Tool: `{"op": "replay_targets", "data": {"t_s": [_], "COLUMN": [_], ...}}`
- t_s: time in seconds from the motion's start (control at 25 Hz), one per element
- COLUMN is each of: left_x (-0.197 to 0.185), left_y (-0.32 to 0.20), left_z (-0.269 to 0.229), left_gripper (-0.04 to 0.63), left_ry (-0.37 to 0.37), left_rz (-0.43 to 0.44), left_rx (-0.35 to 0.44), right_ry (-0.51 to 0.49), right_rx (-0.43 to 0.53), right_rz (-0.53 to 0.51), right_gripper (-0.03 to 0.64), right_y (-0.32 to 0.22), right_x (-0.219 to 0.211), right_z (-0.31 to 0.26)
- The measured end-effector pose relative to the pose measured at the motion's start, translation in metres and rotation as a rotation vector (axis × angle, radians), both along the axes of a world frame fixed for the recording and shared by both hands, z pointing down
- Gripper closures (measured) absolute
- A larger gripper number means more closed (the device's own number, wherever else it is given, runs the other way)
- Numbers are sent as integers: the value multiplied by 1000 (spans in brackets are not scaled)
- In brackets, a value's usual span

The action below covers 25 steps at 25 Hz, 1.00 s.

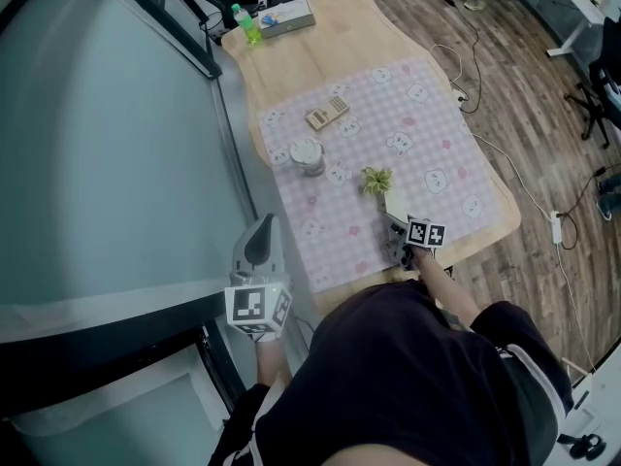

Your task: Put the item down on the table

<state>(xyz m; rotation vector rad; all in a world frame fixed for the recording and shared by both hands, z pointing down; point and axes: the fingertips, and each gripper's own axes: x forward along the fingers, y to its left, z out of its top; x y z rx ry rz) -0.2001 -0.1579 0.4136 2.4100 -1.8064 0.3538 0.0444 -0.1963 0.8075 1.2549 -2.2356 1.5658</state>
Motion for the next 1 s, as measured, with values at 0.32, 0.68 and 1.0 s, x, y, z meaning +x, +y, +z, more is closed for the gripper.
{"op": "replay_targets", "data": {"t_s": [0.32, 0.68, 1.0], "left_x": [2, 2, 3], "left_y": [2, 5, 4], "left_z": [0, 2, 4], "left_gripper": [600, 600, 600], "left_ry": [-5, -6, -7], "left_rz": [12, 17, 21], "left_rx": [-12, -21, -29], "right_ry": [56, 61, 14], "right_rx": [-108, -120, -149], "right_rz": [32, 38, 70], "right_gripper": [330, 330, 328], "right_y": [-2, -1, -4], "right_x": [-3, -3, -1], "right_z": [4, 4, 4]}}
